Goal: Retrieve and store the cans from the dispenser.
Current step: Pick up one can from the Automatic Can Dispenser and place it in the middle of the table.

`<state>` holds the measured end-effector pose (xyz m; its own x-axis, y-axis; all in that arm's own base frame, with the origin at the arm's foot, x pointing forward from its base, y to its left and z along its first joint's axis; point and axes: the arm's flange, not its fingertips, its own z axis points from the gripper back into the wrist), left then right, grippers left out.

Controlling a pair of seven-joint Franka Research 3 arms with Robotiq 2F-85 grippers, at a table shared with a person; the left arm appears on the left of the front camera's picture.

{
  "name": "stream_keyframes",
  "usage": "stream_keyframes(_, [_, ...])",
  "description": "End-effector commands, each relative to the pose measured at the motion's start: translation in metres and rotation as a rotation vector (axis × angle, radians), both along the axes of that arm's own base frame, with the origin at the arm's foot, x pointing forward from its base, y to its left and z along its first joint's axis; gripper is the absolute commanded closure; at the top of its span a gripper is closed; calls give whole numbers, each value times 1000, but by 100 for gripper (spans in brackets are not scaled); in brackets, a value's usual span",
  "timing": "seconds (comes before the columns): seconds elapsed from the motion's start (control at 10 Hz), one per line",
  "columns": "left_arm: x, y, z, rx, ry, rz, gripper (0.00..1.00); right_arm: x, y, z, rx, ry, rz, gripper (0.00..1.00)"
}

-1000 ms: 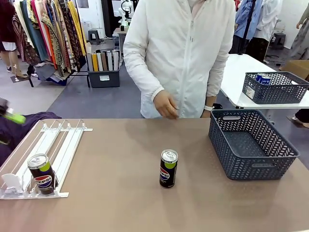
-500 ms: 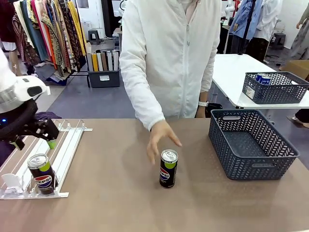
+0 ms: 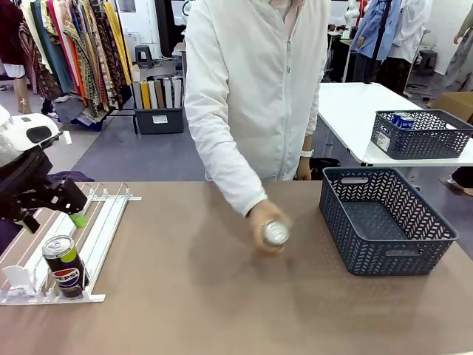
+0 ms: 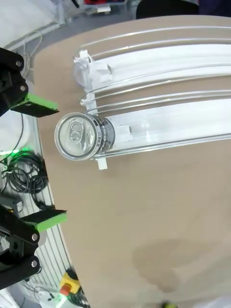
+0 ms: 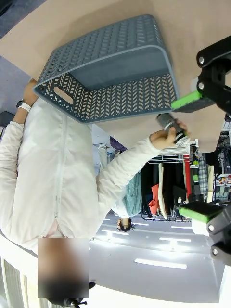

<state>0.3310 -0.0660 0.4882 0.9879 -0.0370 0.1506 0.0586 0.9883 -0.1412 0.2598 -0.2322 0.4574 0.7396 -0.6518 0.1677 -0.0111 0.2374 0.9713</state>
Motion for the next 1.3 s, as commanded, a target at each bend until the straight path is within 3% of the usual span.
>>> stream_keyframes(0.0, [5, -4, -11, 72, -1, 30, 0, 3, 1, 3, 17, -26, -7, 0])
stream_keyframes(0.6, [23, 6, -74, 110, 154, 107, 0, 3, 1, 3, 17, -26, -7, 0])
stream_keyframes(1.1, [29, 0, -87, 127, 192, 84, 0, 3, 1, 3, 17, -26, -7, 0])
stream_keyframes(1.2, [29, 0, -87, 136, 193, 97, 52, 3, 1, 3, 17, -26, -7, 0])
